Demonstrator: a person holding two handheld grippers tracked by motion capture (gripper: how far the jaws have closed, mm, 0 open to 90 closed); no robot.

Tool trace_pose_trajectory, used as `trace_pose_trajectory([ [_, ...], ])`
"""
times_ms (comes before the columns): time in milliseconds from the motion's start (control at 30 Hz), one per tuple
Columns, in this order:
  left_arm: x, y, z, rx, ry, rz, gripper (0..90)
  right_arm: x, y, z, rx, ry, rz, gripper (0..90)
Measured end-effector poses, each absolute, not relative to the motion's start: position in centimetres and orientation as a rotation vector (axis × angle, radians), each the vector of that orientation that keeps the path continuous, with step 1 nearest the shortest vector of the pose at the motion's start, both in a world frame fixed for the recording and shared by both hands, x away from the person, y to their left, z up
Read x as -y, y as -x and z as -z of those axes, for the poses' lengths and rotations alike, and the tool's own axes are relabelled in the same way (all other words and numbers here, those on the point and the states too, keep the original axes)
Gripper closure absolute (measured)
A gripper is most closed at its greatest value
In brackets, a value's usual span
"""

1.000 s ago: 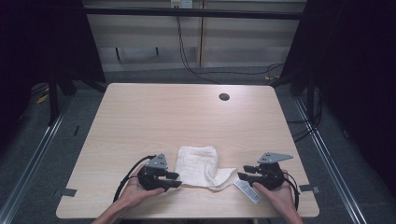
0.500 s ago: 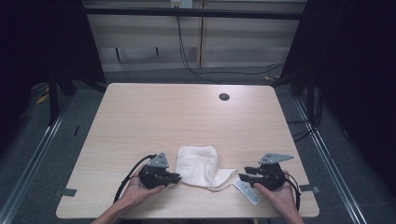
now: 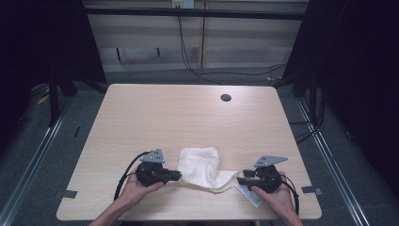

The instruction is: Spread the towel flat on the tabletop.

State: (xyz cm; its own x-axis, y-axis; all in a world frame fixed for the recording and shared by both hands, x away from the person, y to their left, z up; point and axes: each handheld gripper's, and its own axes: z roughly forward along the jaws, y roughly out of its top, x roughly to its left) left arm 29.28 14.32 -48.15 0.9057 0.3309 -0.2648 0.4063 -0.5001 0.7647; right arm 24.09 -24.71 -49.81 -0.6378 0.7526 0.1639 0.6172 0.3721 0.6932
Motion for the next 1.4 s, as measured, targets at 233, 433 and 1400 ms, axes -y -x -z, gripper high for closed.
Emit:
trace_pose_trajectory([
  [233, -15.1, -29.5, 47.3, -0.539, -2.094, 0.084, 86.5, 24.0, -24.3, 50.0, -2.458, -1.192, -1.102, 64.3],
  [433, -16.3, -29.8, 46.9, -0.567, -2.063, 0.076, 86.6, 23.8, -24.0, 50.0, -2.504, -1.199, -1.125, 83.1],
  [1400, -20.0, -30.3, 42.7, -0.596, -1.891, -0.006, 87.1, 23.5, -26.2, 42.3, -2.355, -1.074, -1.482, 88.3],
])
